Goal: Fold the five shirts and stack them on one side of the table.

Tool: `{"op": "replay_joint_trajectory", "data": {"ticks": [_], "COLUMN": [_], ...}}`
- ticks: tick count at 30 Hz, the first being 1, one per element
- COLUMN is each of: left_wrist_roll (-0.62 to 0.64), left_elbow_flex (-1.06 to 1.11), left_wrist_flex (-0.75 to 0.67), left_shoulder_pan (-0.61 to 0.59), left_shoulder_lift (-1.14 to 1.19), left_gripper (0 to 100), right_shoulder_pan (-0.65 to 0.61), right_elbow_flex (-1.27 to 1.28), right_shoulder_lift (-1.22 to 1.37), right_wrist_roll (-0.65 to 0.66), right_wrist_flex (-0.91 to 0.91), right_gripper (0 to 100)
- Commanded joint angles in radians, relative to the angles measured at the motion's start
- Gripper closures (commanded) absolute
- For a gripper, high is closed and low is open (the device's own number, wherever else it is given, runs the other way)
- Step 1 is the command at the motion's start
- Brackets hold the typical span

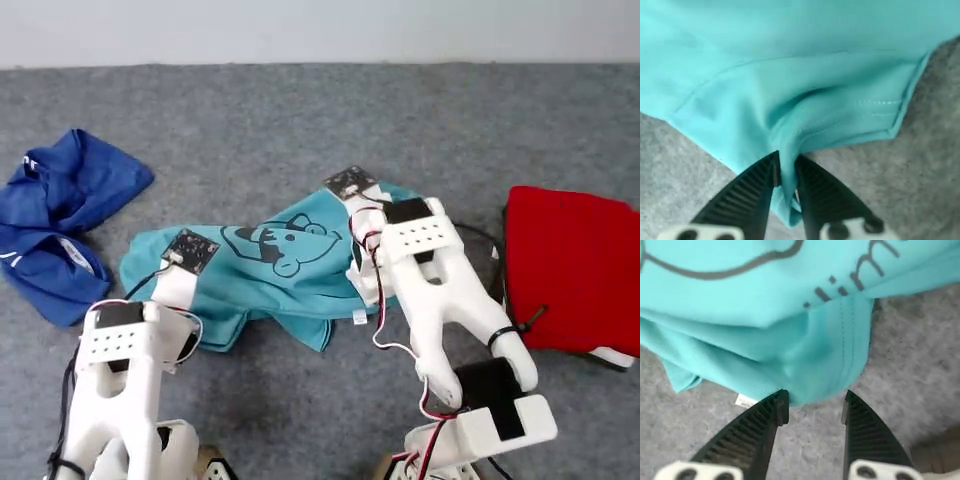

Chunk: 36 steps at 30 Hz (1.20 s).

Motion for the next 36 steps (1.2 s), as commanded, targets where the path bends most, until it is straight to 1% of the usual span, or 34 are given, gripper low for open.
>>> {"op": "replay_joint_trajectory", "data": {"ticks": [1, 6, 11, 17, 19, 22, 24, 26, 30, 33, 36], "left_wrist_roll": [0.011, 0.011, 0.011, 0.012, 0.012, 0.012, 0.012, 0.012, 0.014, 0.014, 0.014], "left_elbow_flex": [0.007, 0.010, 0.010, 0.010, 0.010, 0.010, 0.010, 0.008, -0.024, -0.096, -0.214], "left_wrist_flex": [0.003, 0.003, 0.003, 0.003, 0.003, 0.003, 0.003, 0.003, 0.011, 0.072, 0.176], "left_shoulder_pan": [0.006, 0.006, 0.006, 0.006, 0.006, 0.006, 0.006, 0.006, 0.008, 0.008, 0.008], "left_shoulder_lift": [-0.023, -0.023, -0.023, -0.023, -0.023, -0.023, -0.023, -0.023, -0.025, -0.025, -0.025], "left_gripper": [99, 99, 99, 99, 99, 99, 99, 99, 99, 99, 99], "right_shoulder_pan": [-0.008, 0.001, 0.042, 0.045, 0.044, 0.045, 0.047, 0.047, 0.045, 0.047, 0.047], "right_elbow_flex": [0.041, 0.135, 0.195, 0.227, 0.221, 0.178, 0.146, 0.123, 0.020, -0.078, -0.180], "right_shoulder_lift": [-0.039, -0.039, -0.038, 0.051, 0.099, 0.142, 0.153, 0.145, 0.131, 0.107, 0.065], "right_wrist_roll": [0.000, 0.000, 0.000, 0.008, 0.009, 0.011, 0.011, 0.014, 0.069, 0.080, 0.080], "right_wrist_flex": [-0.070, -0.203, -0.308, -0.331, -0.331, -0.303, -0.268, -0.239, -0.125, -0.022, 0.073], "right_gripper": [81.6, 81.6, 81.6, 81.8, 86.3, 99.5, 97.6, 98.3, 98.8, 98.8, 98.8]}}
